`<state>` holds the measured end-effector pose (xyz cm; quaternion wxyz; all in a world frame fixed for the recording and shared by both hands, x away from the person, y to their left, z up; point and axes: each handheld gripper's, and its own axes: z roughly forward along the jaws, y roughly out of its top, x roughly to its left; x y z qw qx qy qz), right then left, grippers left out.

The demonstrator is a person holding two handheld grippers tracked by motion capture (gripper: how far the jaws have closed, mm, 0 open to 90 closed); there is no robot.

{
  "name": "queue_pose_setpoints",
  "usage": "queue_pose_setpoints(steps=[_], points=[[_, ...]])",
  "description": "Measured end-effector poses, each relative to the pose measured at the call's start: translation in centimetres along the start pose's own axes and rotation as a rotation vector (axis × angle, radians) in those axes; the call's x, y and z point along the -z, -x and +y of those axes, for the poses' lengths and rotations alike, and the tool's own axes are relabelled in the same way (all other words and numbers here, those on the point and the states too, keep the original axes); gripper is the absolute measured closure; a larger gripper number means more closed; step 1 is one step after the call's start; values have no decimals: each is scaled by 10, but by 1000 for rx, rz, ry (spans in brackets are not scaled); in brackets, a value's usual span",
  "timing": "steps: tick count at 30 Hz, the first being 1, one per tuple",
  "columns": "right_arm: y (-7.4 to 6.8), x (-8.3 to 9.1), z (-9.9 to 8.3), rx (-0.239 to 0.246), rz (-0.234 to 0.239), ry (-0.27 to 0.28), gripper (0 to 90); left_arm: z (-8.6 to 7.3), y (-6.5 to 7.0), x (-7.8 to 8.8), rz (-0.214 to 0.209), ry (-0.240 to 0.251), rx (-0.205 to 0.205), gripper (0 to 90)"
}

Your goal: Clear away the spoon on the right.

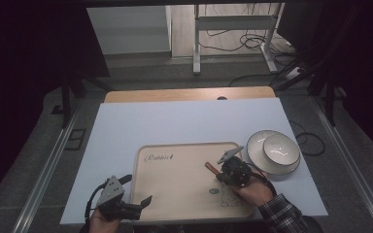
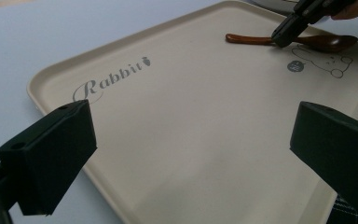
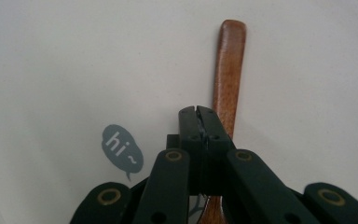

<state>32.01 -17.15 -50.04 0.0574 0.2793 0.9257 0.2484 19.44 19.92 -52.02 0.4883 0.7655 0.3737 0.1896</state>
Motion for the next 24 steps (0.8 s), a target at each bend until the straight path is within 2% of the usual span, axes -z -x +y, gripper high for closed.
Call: queue_pose_setpoints(steps=[13,24], points=[[11,-1,-4,-37,-31,6,900,0,0,0,1,1,0,1],[26,3,-8,-83,-61,23,900,0,0,0,2,1,0,1]])
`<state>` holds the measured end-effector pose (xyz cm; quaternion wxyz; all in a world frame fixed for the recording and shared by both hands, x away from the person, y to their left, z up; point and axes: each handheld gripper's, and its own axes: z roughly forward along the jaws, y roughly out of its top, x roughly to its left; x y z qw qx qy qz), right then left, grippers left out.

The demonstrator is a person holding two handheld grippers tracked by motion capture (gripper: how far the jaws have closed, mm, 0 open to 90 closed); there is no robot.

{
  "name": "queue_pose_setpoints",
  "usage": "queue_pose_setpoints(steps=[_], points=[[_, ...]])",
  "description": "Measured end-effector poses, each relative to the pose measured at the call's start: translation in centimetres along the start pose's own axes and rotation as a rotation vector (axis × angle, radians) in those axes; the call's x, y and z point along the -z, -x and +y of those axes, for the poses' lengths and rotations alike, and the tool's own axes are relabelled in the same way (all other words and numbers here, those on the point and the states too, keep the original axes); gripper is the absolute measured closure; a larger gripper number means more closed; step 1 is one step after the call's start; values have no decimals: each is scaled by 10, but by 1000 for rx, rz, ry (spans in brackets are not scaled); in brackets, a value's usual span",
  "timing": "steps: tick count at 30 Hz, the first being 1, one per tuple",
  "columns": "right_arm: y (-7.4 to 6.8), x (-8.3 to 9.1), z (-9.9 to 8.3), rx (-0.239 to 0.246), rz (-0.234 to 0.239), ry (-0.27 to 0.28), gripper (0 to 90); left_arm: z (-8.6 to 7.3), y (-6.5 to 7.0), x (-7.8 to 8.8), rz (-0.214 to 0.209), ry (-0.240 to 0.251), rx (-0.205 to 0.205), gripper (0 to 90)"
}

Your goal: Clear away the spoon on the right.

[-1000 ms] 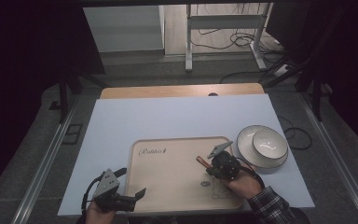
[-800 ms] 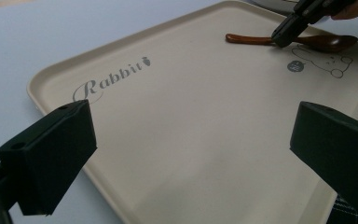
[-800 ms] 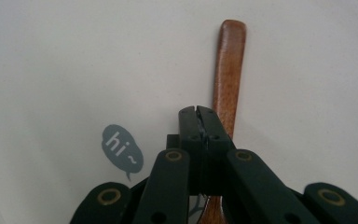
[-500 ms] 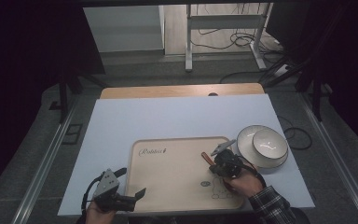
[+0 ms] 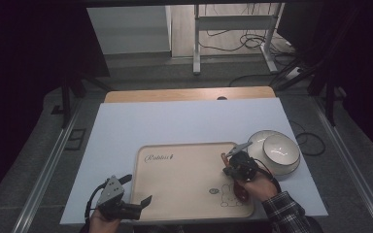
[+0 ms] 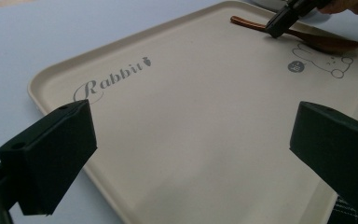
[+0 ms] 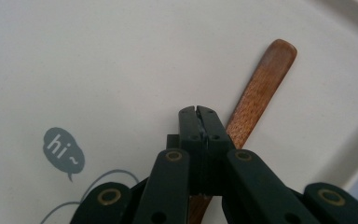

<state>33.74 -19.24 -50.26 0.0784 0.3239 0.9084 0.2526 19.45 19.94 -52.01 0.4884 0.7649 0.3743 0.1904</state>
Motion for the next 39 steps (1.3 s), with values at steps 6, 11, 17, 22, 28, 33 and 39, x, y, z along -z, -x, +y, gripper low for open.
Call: queue_pose_setpoints(steps=[6,11,17,22,28,33,39], points=[[6,2,-1,-11,-12,7,900,0,0,0,0,-1,-1,1],[9,3,-3,-28,-13,13,900,0,0,0,1,0,0,1],[9,4,-2,-22,-11,26,899,0,0,0,1,-1,-1,1],[9,5,-2,-25,-16,29,897,0,0,0,3,1,-2,1],[9,11,-2,-27,-20,63,862,0,0,0,4,1,-2,1],[10,13,-2,-30,-19,74,827,0,0,0,4,1,-2,2],[8,17,-2,-27,-26,95,775,0,0,0,5,2,-2,2]])
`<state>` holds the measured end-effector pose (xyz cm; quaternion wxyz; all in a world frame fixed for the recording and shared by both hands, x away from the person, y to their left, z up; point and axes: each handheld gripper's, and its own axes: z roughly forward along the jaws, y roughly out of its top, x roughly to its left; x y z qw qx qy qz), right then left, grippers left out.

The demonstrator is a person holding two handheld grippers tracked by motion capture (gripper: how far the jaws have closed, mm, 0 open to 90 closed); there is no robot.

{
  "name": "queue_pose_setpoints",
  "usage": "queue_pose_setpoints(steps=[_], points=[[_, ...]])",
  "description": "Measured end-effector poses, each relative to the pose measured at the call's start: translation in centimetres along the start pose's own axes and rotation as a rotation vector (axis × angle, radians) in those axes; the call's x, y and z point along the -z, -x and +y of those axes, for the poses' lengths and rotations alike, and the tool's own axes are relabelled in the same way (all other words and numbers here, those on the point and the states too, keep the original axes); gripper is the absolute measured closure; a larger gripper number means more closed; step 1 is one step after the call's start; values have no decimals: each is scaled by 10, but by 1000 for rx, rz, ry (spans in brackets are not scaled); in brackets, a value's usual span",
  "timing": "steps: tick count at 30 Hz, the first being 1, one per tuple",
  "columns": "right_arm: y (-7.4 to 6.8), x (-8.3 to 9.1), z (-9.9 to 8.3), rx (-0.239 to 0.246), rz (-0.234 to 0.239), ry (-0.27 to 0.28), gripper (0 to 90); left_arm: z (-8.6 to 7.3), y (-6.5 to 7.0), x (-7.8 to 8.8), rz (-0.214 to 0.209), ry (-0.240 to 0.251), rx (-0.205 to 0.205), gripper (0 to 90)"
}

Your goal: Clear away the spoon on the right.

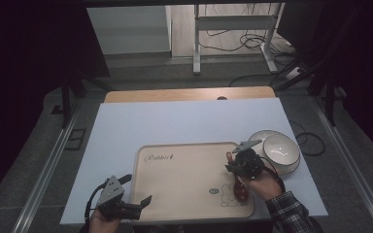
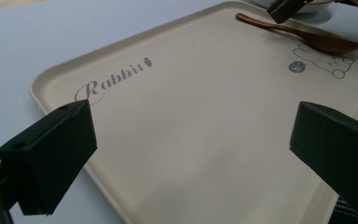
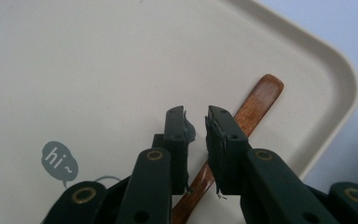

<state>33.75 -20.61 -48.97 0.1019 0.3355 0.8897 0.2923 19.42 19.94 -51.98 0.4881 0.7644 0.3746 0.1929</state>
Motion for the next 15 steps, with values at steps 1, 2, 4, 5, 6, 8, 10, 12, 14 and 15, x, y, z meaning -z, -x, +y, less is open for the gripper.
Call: queue_pose_setpoints(steps=[1,2,4,5,6,8,10,12,14,15], points=[[0,1,0,1,1,5,766,0,0,0,0,0,-1,1],[0,1,0,3,1,8,757,0,0,0,0,-1,-1,1],[-1,3,0,4,2,15,744,0,0,0,0,-1,-1,1],[-2,4,0,7,0,19,723,0,0,0,0,-1,-1,2],[-2,4,0,7,0,19,723,0,0,0,0,-1,-1,2],[-2,5,0,6,2,28,694,0,0,0,0,-1,-1,2],[-3,6,0,5,3,30,684,0,0,0,0,0,-1,1],[-3,7,0,6,5,37,666,0,0,0,0,0,-1,1],[-4,8,0,8,3,41,643,0,0,0,0,-1,-1,1],[-4,9,-1,10,1,44,629,0,0,0,0,-1,-1,1]])
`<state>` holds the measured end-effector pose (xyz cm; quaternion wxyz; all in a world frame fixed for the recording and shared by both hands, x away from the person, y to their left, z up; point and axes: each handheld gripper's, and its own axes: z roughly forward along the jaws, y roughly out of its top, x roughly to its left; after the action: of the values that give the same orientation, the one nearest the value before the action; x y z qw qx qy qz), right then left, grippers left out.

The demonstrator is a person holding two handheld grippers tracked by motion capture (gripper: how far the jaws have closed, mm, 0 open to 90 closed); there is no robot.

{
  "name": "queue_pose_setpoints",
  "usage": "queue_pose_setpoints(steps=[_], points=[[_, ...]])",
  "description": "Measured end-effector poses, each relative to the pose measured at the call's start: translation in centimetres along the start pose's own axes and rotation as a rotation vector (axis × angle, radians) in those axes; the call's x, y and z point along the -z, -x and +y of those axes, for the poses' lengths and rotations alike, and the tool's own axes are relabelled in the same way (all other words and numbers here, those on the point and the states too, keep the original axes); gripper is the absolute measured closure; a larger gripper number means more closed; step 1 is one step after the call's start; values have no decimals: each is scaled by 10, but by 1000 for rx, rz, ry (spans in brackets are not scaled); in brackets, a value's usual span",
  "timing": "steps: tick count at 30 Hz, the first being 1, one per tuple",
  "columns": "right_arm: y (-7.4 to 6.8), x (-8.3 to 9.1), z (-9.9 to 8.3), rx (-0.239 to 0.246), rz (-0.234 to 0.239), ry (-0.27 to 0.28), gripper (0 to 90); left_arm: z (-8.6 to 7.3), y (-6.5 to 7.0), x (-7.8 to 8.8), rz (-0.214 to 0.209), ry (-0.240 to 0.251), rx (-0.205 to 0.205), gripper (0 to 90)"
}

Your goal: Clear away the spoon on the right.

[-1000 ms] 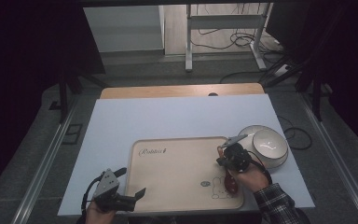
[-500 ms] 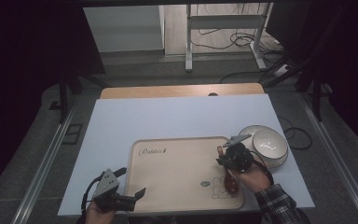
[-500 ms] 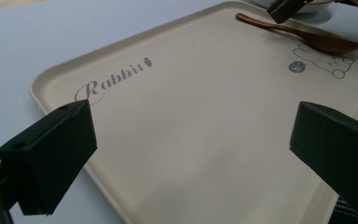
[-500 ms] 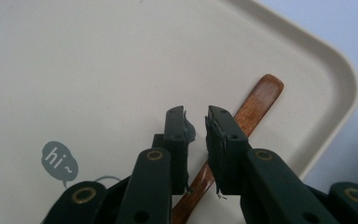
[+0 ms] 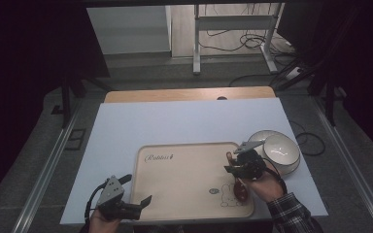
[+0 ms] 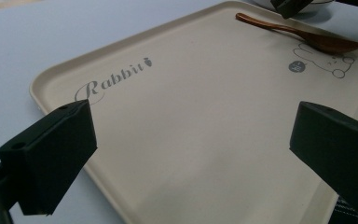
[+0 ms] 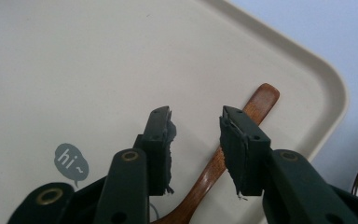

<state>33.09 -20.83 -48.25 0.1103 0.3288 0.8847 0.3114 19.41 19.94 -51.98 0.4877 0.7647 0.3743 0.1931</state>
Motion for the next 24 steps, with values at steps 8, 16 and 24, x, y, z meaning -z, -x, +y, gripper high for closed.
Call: queue_pose_setpoints(steps=[8,16,24], points=[[0,5,-1,0,-4,12,560,0,0,0,0,-1,0,1],[-3,11,-1,2,-3,34,477,0,0,-1,-5,-5,0,1],[-5,17,-3,3,-6,54,409,0,0,0,-4,-4,1,1]])
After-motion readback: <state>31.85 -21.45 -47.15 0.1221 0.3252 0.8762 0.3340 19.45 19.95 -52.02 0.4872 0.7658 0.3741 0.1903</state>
